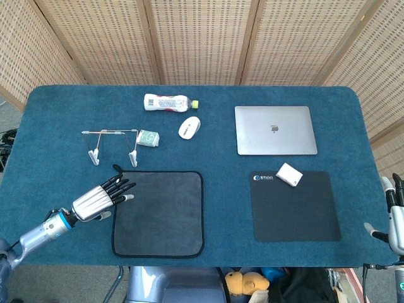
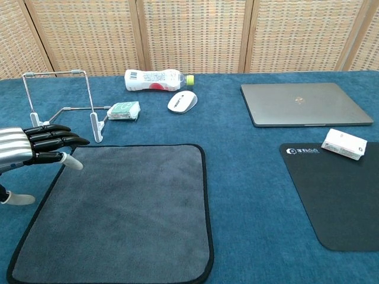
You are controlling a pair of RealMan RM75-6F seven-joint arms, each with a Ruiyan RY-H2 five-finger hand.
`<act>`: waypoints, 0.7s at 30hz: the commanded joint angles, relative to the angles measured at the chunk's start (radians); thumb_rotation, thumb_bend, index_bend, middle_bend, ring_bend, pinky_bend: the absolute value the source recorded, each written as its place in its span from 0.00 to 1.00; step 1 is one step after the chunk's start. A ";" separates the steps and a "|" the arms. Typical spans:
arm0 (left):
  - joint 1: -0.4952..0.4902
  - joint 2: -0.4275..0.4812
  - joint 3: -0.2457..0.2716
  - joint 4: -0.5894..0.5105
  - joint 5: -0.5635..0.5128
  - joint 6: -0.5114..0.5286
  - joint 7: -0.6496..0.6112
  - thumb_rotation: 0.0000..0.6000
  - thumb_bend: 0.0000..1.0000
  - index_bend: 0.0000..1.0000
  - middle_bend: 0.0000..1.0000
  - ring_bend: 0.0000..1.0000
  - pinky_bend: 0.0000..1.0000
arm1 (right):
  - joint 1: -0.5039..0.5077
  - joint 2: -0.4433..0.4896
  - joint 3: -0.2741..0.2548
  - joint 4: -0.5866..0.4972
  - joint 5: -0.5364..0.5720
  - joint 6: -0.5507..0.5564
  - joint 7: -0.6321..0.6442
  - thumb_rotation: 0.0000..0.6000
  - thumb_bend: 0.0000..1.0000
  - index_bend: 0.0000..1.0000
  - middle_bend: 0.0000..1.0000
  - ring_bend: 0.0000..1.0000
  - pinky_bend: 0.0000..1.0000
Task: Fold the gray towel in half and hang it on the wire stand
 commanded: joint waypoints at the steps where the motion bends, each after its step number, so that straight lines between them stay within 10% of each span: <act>1: 0.000 -0.010 0.011 0.008 -0.012 -0.013 -0.007 1.00 0.22 0.23 0.00 0.00 0.00 | 0.000 0.000 0.000 0.000 0.001 -0.001 0.000 1.00 0.00 0.00 0.00 0.00 0.00; 21: -0.015 -0.043 0.046 0.016 -0.050 -0.050 0.009 1.00 0.27 0.23 0.00 0.00 0.00 | 0.003 0.006 0.002 -0.003 0.009 -0.002 0.013 1.00 0.00 0.00 0.00 0.00 0.00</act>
